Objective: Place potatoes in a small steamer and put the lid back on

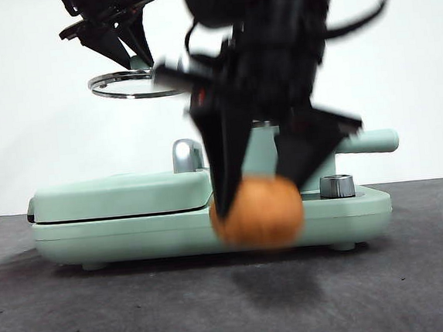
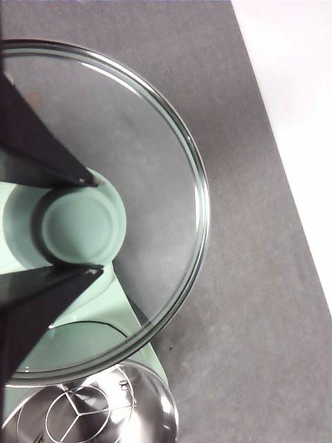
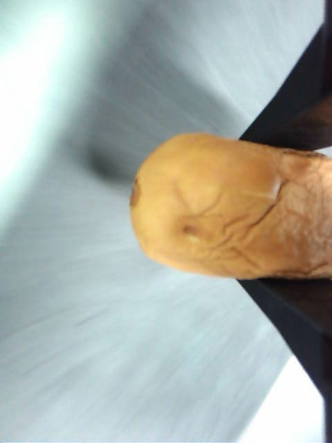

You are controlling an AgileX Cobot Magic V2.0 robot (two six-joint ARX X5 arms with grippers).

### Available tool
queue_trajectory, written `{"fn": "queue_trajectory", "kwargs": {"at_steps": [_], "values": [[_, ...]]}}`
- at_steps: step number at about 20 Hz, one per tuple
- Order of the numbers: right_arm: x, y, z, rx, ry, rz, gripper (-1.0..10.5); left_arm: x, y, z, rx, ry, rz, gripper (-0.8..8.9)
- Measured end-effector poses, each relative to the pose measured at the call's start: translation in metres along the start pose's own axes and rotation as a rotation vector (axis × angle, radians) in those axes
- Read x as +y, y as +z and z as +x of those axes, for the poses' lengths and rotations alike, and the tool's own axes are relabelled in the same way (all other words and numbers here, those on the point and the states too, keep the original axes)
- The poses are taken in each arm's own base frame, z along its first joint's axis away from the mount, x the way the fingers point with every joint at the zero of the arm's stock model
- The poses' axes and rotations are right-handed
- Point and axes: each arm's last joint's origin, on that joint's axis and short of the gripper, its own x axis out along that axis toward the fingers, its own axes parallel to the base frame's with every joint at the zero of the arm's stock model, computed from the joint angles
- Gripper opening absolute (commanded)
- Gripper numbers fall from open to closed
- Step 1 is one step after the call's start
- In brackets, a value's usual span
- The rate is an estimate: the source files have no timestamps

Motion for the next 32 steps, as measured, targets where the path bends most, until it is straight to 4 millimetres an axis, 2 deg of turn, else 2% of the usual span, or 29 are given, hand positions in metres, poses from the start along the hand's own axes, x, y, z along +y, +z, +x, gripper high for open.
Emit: {"fn": "queue_trajectory", "kwargs": {"at_steps": [6,8,10,14,18,21,25,32], "values": [[-0.036,0.057,-0.104,-0.203,0.0,0.035,1.4,0.004,0.0,-0.001,-0.001,0.008,-0.006,0.19],[-0.052,0.075,-0.125,-0.263,-0.012,0.056,1.4,0.004,0.0,-0.001,-0.001,0.008,-0.006,0.19],[-0.07,0.094,-0.136,-0.312,-0.025,0.082,1.4,0.004,0.0,-0.001,-0.001,0.008,-0.006,0.19],[-0.091,0.13,-0.128,-0.323,0.012,0.105,1.4,0.004,0.0,-0.001,-0.001,0.008,-0.006,0.19],[-0.101,0.154,-0.101,-0.286,0.02,0.118,1.4,0.004,0.0,-0.001,-0.001,0.008,-0.006,0.19],[-0.107,0.159,-0.081,-0.239,0.014,0.129,1.4,0.004,0.0,-0.001,-0.001,0.008,-0.006,0.19],[-0.111,0.162,-0.069,-0.203,0.006,0.136,1.6,0.004,0.0,-0.001,-0.001,0.008,-0.006,0.19],[-0.112,0.16,-0.068,-0.187,-0.06,0.111,4.4,0.003,0.0,-0.001,0.0,0.006,-0.005,0.19]]}}
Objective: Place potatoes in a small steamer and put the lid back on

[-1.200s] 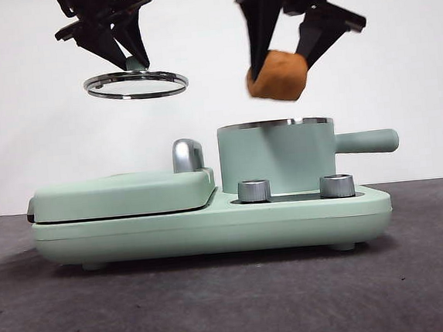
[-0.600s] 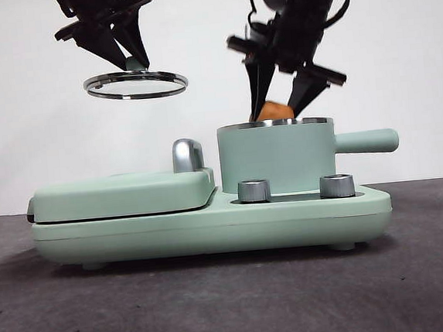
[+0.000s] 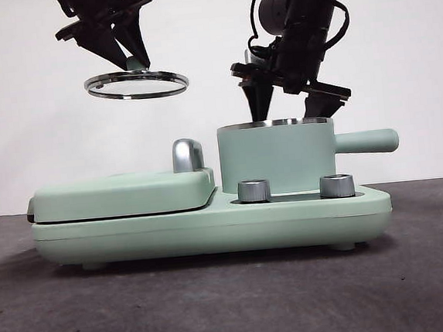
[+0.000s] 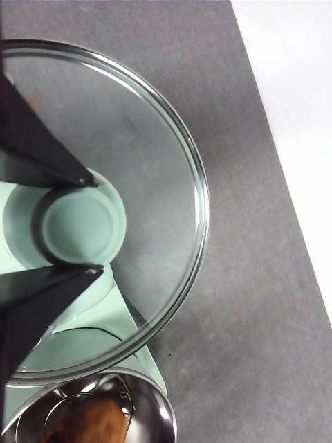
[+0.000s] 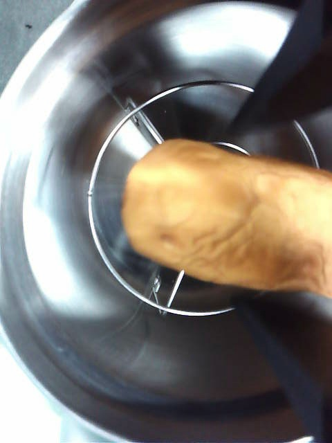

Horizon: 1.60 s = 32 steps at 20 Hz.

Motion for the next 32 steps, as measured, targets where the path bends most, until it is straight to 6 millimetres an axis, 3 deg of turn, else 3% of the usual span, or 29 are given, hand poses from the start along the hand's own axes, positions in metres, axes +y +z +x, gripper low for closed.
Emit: {"fn": "queue_trajectory", "kwargs": {"at_steps": [2,4,9,13,16,18,21,26,32], "values": [[0.001,0.001,-0.004,-0.005,0.001,-0.003,4.4,0.0,0.0,0.0,0.0,0.0,0.0,0.19],[0.005,0.004,-0.019,-0.022,0.02,-0.006,4.4,0.0,0.0,0.0,0.0,0.0,-0.001,0.19],[0.023,0.011,-0.088,-0.18,0.091,-0.077,4.4,-0.004,-0.002,0.001,0.024,-0.009,-0.02,0.19],[0.03,-0.01,-0.135,-0.258,0.101,-0.106,4.4,-0.019,-0.002,0.003,0.035,-0.037,0.0,0.19],[0.033,-0.045,-0.175,-0.311,0.051,-0.133,4.4,-0.032,-0.003,0.004,0.057,-0.061,0.016,0.19],[0.032,-0.08,-0.2,-0.329,0.026,-0.16,4.4,-0.043,-0.003,0.006,0.056,-0.08,0.033,0.19],[0.026,-0.137,-0.222,-0.335,-0.006,-0.183,4.4,-0.062,-0.003,0.007,0.058,-0.114,0.063,0.19],[0.011,-0.218,-0.218,-0.325,-0.023,-0.182,4.4,-0.098,-0.004,0.008,0.054,-0.179,0.134,0.19],[-0.007,-0.286,-0.192,-0.623,0.016,-0.216,4.4,-0.13,-0.005,0.007,0.037,-0.236,0.208,0.19]]}}
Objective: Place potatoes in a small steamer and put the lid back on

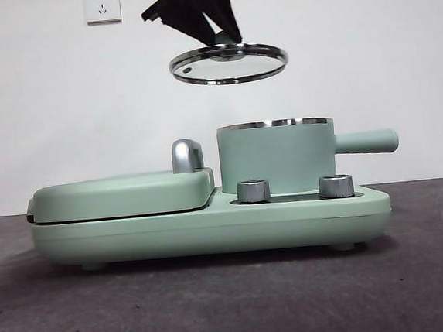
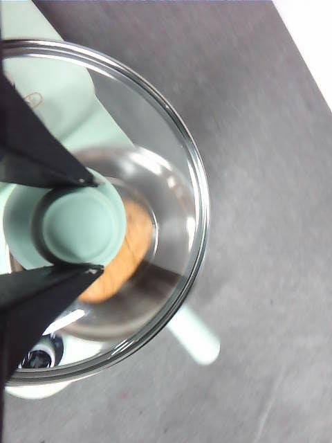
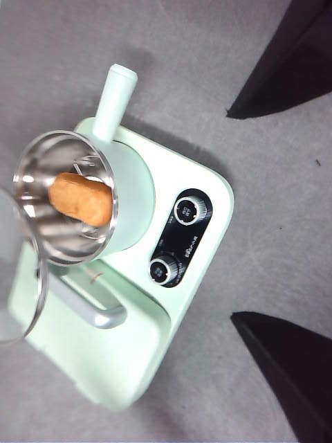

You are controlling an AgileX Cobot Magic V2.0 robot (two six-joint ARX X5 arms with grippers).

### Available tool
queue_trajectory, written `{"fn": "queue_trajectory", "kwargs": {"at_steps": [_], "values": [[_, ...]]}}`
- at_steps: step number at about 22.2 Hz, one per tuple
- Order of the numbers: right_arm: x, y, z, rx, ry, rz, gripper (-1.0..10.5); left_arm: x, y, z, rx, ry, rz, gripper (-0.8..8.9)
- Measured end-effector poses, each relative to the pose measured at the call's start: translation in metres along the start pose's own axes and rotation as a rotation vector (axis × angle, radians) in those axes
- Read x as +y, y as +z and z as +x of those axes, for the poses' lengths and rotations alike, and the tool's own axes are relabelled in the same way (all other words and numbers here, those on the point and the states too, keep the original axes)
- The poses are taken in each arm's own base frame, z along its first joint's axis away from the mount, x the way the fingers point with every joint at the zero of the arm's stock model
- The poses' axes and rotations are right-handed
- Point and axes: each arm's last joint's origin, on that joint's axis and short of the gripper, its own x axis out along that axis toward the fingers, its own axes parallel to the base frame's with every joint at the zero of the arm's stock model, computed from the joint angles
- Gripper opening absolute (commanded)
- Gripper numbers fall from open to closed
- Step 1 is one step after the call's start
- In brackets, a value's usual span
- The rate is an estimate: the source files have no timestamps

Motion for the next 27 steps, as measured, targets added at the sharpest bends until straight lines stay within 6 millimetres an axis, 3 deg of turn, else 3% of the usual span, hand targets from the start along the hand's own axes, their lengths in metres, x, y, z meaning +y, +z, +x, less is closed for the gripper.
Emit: {"fn": "queue_trajectory", "kwargs": {"at_steps": [3,6,10,15,22,27], "values": [[-0.001,-0.031,-0.001,-0.009,0.023,0.053,4.4,-0.01,0.0,0.011,0.007,-0.021,0.021,0.19],[-0.001,-0.045,-0.011,-0.05,0.028,0.093,4.4,-0.015,-0.003,0.04,0.012,-0.038,0.038,0.19],[0.001,-0.049,-0.026,-0.133,0.043,0.128,4.4,-0.016,-0.002,0.054,-0.017,-0.039,0.047,0.18],[0.002,-0.049,-0.027,-0.14,0.045,0.147,4.4,-0.016,-0.002,0.058,-0.026,-0.039,0.049,0.18],[0.002,-0.049,-0.027,-0.139,0.045,0.149,4.4,-0.013,-0.015,0.09,0.037,-0.047,0.04,0.18],[0.002,-0.049,-0.027,-0.14,0.045,0.149,4.4,-0.013,-0.014,0.092,0.024,-0.045,0.042,0.18]]}}
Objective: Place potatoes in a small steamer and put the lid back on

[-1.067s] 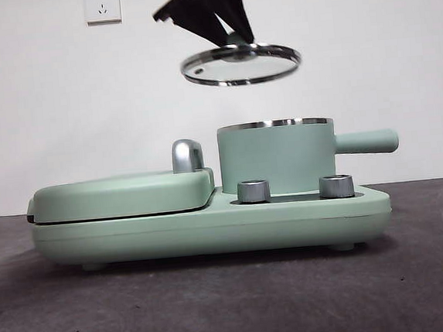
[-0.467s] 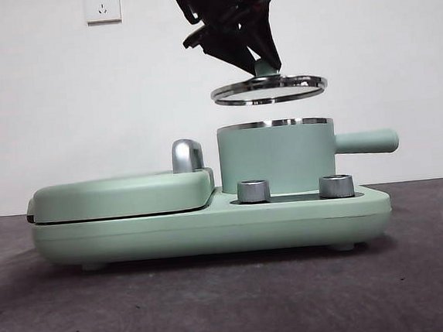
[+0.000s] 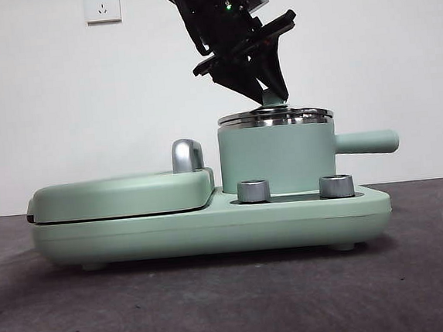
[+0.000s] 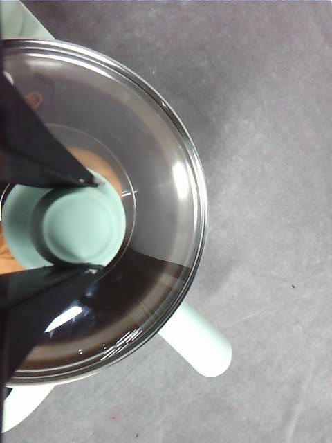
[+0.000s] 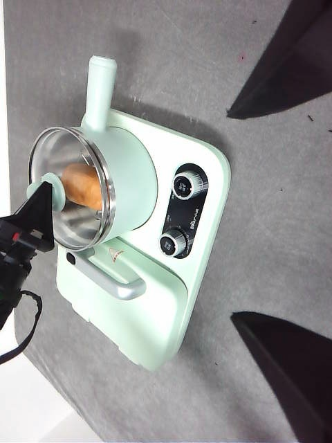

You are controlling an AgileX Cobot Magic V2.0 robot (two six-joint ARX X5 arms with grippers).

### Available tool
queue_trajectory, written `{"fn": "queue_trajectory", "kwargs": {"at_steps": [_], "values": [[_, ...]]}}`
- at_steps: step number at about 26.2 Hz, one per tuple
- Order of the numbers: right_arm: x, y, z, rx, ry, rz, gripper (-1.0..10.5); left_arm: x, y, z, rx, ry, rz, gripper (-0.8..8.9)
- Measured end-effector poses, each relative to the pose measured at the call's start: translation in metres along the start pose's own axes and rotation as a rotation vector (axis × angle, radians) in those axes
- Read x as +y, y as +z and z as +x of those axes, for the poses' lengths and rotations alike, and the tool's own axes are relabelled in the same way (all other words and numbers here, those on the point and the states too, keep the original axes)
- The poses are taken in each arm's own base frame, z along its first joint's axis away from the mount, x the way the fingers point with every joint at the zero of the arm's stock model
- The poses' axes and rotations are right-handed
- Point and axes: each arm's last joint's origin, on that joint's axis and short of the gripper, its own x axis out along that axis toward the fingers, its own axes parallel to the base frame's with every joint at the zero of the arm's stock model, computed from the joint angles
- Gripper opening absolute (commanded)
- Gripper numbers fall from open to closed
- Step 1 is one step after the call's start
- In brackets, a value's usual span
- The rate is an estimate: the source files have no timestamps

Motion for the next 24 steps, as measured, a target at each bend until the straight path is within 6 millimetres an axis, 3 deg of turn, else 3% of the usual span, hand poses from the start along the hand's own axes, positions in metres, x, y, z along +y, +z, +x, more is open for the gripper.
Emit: {"fn": "queue_trajectory", "kwargs": {"at_steps": [21,22,24], "values": [[0.0,0.0001,0.0,-0.001,0.0,0.0,4.4,-0.0026,-0.0023,0.0008,0.045,-0.009,0.04,0.32],[0.0001,0.0003,0.0,-0.003,0.0,-0.001,4.4,-0.0026,-0.0023,0.0008,0.045,-0.009,0.04,0.4],[0.0001,0.0006,0.0,-0.007,0.001,-0.001,4.4,-0.0026,-0.0023,0.0008,0.045,-0.009,0.04,1.51]]}}
